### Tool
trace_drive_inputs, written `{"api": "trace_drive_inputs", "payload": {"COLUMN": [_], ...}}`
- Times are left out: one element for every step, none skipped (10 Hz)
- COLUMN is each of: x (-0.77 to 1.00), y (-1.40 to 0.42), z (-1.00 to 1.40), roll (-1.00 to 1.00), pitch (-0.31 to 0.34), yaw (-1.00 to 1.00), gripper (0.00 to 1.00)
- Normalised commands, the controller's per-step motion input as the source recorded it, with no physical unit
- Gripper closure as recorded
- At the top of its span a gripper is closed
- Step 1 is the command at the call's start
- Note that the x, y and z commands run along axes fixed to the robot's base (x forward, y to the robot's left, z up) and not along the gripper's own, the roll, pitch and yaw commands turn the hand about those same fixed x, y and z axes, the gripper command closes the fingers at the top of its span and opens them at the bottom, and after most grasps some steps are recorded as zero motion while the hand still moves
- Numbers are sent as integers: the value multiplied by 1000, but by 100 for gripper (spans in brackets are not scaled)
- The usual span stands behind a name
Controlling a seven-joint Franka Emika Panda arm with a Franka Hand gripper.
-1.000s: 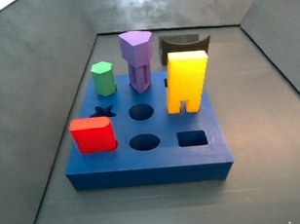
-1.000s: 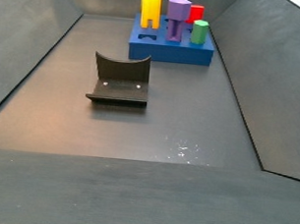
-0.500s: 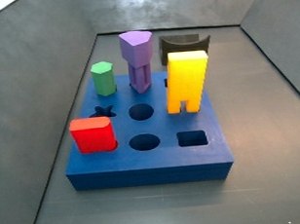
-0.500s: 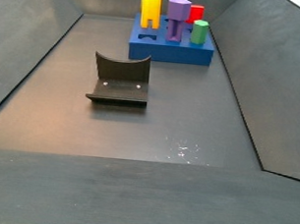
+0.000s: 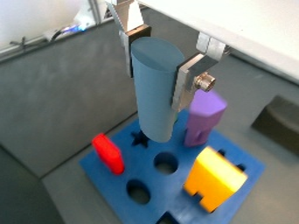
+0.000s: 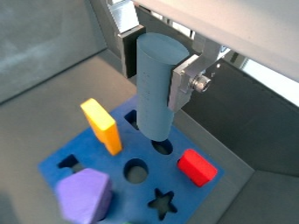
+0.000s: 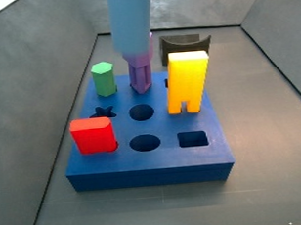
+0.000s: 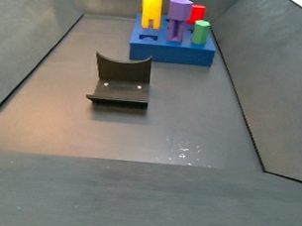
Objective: Pick up the oval object. Move up. Place the oval object on the fixture. Regrasp the oval object. Move to above the board. Insert the oval object.
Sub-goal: Insert the oval object.
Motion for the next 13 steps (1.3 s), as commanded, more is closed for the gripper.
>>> {"api": "trace_drive_inputs", "payload": {"x": [0, 229, 254, 106, -140, 0, 0, 0, 0, 0, 0, -229, -229], "y": [-503, -511, -380, -163, 171, 360, 397, 134, 0, -140, -231, -191, -234], "z": [-1000, -897, -929, -931, -643, -537, -491, -514, -463, -391, -263, -246, -9], "roll": [0, -80, -79, -89, -94, -47, -87, -109, -139, -103, 0, 99, 184], "pitch": [0, -30, -44, -80, -277, -301, -329, -346, -364, -291, -164, -166, -33], "yaw": [183, 129, 26, 0, -109, 0, 0, 0, 0, 71, 149, 229, 263], "gripper": [100, 100, 100, 100, 100, 100, 100, 100, 100, 100, 100, 100, 100]}}
